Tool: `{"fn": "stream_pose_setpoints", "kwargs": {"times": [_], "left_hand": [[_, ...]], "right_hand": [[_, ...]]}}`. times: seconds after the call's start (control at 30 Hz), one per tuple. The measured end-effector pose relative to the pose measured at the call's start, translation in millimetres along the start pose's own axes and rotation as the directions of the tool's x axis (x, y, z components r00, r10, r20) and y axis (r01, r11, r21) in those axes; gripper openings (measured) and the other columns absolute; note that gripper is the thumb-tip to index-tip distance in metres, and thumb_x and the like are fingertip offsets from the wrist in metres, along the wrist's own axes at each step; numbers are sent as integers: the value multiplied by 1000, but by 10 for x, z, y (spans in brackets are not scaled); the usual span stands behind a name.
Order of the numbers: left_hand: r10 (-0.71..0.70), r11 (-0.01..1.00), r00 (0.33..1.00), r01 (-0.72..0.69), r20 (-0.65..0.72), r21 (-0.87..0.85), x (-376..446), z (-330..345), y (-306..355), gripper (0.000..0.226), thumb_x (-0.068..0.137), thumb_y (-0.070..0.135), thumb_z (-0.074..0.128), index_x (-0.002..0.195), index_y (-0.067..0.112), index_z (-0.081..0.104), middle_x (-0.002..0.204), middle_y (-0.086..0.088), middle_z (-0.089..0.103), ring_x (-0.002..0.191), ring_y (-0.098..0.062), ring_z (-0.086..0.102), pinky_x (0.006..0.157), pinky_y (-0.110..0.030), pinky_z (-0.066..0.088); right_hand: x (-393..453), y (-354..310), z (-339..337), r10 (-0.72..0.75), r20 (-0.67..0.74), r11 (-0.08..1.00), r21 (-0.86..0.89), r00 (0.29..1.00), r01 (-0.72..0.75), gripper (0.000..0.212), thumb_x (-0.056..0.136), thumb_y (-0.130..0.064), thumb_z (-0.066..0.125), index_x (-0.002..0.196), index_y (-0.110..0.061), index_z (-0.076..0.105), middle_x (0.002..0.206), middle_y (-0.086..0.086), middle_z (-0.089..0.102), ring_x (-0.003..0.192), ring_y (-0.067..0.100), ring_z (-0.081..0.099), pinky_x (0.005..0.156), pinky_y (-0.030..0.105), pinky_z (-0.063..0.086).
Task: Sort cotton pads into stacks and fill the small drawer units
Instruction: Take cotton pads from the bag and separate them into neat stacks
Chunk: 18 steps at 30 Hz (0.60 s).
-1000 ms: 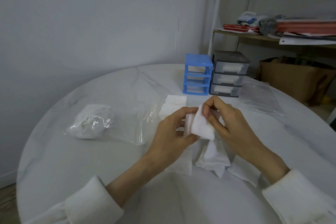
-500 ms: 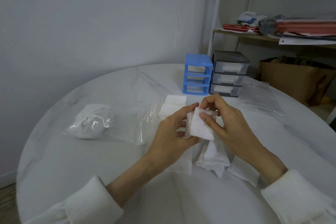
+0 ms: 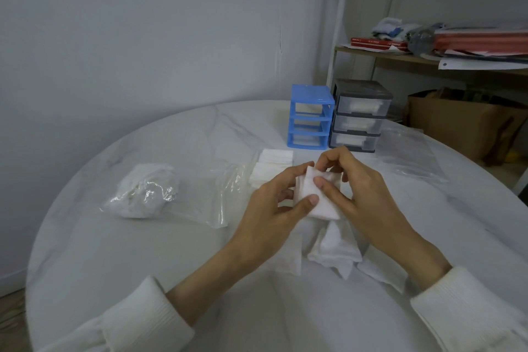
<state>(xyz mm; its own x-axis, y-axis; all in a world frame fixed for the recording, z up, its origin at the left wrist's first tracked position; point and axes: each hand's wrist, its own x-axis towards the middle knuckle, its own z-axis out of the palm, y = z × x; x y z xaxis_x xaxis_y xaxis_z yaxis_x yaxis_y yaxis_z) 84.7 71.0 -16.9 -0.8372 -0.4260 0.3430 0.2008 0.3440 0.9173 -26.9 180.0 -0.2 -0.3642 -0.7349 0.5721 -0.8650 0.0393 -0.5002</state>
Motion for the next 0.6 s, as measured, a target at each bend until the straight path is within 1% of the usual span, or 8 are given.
{"fn": "stream_pose_setpoints", "kwargs": {"times": [0.1,0.2,0.3,0.37,0.43,0.53,0.6], "left_hand": [[5,1000,1000,-5,1,8,-3,-6,-9,39,90,6,59,125,22,57,109,5,65,97,-12,64,79,-18,51],[13,1000,1000,-13,-22,11,6,-5,-18,38,91,7,57,123,28,54,117,9,62,102,-11,61,83,-18,50],[6,1000,999,-7,-51,-4,15,-14,-31,38,93,9,54,128,26,52,120,3,60,108,-16,59,93,-28,51],[13,999,997,-17,-75,-44,19,-25,-31,39,94,5,52,129,21,52,119,-2,61,107,-20,60,93,-34,51],[26,996,995,-34,-100,-81,15,-28,-25,40,94,2,49,129,21,51,117,-5,62,104,-19,61,91,-35,52],[46,987,992,-63,-120,-145,7,-36,0,44,95,-1,46,125,32,46,112,-8,63,94,-13,63,79,-25,52],[52,980,989,-77,-135,-184,1,-53,19,39,95,-4,43,115,30,38,107,-9,63,84,-9,63,72,-20,50]], "right_hand": [[-1,2,16,13,-21,1000,6,1000,-13,26,89,-23,58,88,-40,38,92,-26,47,88,-9,48,77,-3,29],[-2,25,22,12,-75,1000,21,997,-10,27,89,-21,60,88,-39,39,93,-22,50,93,-7,46,78,-3,29],[8,48,33,17,-108,1000,13,994,-16,26,89,-21,59,88,-38,40,96,-19,50,97,-5,44,77,-3,30],[12,54,41,30,-103,998,55,994,-25,25,89,-20,61,90,-36,42,101,-17,51,99,-6,45,79,-2,32],[7,48,47,58,-84,990,131,995,-47,24,87,-21,62,93,-34,43,106,-19,52,102,-9,46,83,-1,34],[8,27,50,122,-55,965,238,991,-106,23,87,-24,61,96,-33,42,111,-21,52,106,-8,49,86,2,39],[13,8,44,171,-45,946,287,984,-152,23,87,-25,60,95,-33,40,112,-21,52,101,-6,54,82,5,44]]}}
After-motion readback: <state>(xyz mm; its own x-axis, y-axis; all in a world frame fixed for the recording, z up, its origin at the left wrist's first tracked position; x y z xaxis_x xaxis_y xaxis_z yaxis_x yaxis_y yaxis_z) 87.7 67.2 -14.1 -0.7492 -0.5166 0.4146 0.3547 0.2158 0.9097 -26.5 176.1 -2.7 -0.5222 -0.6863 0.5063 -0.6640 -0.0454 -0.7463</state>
